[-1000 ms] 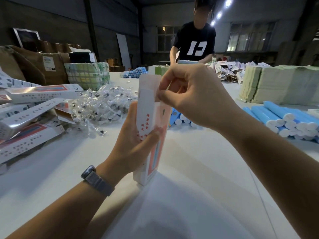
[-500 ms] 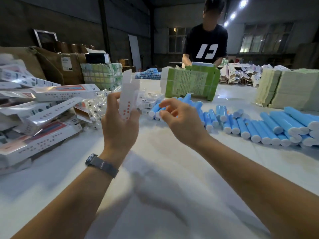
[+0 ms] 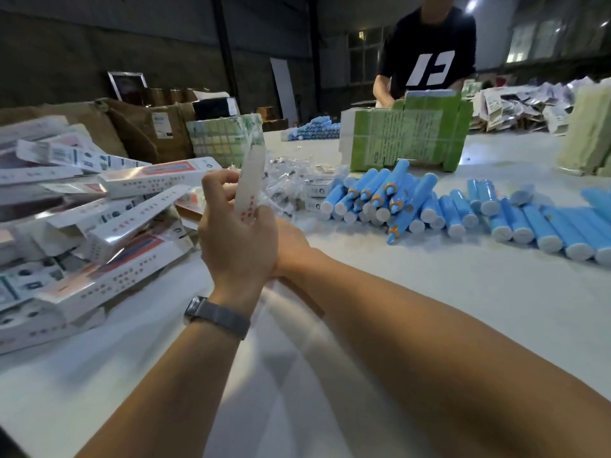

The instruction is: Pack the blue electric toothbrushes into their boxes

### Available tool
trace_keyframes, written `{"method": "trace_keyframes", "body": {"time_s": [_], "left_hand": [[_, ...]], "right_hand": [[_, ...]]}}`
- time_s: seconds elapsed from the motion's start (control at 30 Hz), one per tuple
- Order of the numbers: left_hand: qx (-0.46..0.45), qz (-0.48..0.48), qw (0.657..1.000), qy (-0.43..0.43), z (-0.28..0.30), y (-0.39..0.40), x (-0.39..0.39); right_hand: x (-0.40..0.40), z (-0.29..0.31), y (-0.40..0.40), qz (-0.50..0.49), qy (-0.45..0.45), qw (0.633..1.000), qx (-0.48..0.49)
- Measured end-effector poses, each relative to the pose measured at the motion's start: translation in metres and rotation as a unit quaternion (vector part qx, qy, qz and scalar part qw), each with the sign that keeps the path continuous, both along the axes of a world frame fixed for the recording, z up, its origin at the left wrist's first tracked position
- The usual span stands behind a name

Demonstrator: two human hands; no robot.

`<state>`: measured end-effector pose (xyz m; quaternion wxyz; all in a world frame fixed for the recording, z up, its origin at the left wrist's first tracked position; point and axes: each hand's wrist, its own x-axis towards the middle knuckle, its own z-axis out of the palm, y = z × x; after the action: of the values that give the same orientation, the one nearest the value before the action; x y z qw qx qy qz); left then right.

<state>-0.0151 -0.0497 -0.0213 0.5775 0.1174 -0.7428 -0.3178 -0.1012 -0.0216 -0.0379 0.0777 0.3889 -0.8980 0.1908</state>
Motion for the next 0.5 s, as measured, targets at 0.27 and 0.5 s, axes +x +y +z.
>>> {"method": "trace_keyframes", "body": {"time_s": [0.27,0.5], "left_hand": [[0.005,-0.075,0.997,0.007,0.006,0.012,0.001],[0.003,-0.239,0.971,-0.015,0.008,0.04,0.008]], "right_hand": [[-0.01,0.032,0.056,-0.042,-0.083,0.985,-0.147],[0.046,0.078,0.16,0.062,-0.109,0.878,-0.463]]}}
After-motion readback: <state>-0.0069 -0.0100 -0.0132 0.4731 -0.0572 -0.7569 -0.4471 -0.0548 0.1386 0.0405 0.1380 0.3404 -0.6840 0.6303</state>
